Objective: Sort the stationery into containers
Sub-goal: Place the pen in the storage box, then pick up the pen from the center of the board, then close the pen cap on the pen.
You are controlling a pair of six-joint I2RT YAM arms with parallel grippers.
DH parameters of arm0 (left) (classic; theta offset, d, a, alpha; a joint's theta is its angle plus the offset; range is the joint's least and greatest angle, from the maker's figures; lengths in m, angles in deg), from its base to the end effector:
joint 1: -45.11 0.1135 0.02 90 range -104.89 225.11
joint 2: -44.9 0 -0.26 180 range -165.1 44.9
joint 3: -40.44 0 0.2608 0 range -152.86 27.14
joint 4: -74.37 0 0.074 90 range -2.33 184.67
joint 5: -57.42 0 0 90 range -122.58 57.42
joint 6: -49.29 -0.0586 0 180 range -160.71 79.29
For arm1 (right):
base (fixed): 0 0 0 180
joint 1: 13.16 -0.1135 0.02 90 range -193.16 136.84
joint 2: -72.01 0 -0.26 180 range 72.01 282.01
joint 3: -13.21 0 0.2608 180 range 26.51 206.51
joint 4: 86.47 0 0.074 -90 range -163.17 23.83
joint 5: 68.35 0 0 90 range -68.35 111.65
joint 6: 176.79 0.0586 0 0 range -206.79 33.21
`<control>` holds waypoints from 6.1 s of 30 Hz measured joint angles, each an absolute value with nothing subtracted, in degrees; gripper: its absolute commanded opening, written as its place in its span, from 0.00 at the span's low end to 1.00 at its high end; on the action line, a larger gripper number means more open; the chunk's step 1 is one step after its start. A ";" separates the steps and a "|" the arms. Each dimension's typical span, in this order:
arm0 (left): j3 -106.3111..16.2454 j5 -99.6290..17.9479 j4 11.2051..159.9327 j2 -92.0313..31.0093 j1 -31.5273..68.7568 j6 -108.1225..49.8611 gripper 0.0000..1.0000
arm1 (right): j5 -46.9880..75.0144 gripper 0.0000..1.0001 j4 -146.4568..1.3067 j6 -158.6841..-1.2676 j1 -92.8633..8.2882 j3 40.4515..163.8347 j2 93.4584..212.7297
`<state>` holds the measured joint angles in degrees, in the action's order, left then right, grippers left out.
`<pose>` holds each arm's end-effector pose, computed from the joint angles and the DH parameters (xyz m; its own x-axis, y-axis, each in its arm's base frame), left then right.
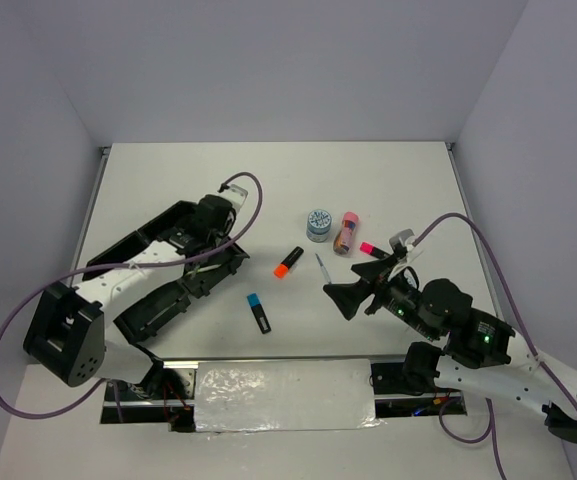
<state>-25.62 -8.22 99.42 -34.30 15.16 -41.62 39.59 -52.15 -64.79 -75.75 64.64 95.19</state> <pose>0.2940 -0.1415 0.2308 -0.5329 0.3237 -0.7818 0.1824 0.9461 0.2675 0.0804 0.1158 0.3256 -0.3087 0.1789 -0.9342 -0.6341 0.6934 0.3423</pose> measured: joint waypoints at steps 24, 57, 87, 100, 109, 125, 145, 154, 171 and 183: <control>-30.51 -18.62 111.62 -12.88 15.20 -18.62 0.99 | 38.28 0.70 -41.31 -61.23 -56.71 70.58 140.31; -23.69 -30.14 116.23 -6.92 13.94 -13.75 0.99 | 25.25 0.00 -49.25 -71.15 -48.30 79.15 165.55; -51.95 -26.36 111.14 -63.59 -4.16 -16.63 0.68 | 32.81 0.00 -29.51 -64.77 -47.99 75.57 119.89; -54.58 -28.18 112.62 -67.31 -1.58 -18.10 0.65 | 32.83 0.00 -29.49 -64.97 -47.99 74.98 119.02; -55.43 -29.05 112.99 -69.52 -1.58 -18.08 0.62 | 32.83 0.00 -29.49 -65.21 -47.99 74.71 119.02; -56.98 -28.18 113.87 -72.31 -1.45 -18.10 0.51 | 32.33 0.00 -29.75 -65.25 -47.99 73.73 118.23; -56.76 -20.55 114.68 -72.51 -4.12 -16.42 0.00 | 30.04 0.00 -30.01 -65.21 -47.99 73.67 114.91; -47.67 -24.07 110.44 -61.69 -5.56 -11.39 0.00 | 22.21 0.00 -38.71 -64.16 -47.99 65.12 107.85; -14.58 -34.93 55.29 -16.49 -5.21 3.10 0.00 | 13.56 0.00 -73.01 -48.29 -67.09 50.58 102.08; -12.44 -36.81 48.23 -10.76 -5.10 4.72 0.00 | 21.77 0.00 -75.10 -49.43 -72.25 54.54 104.83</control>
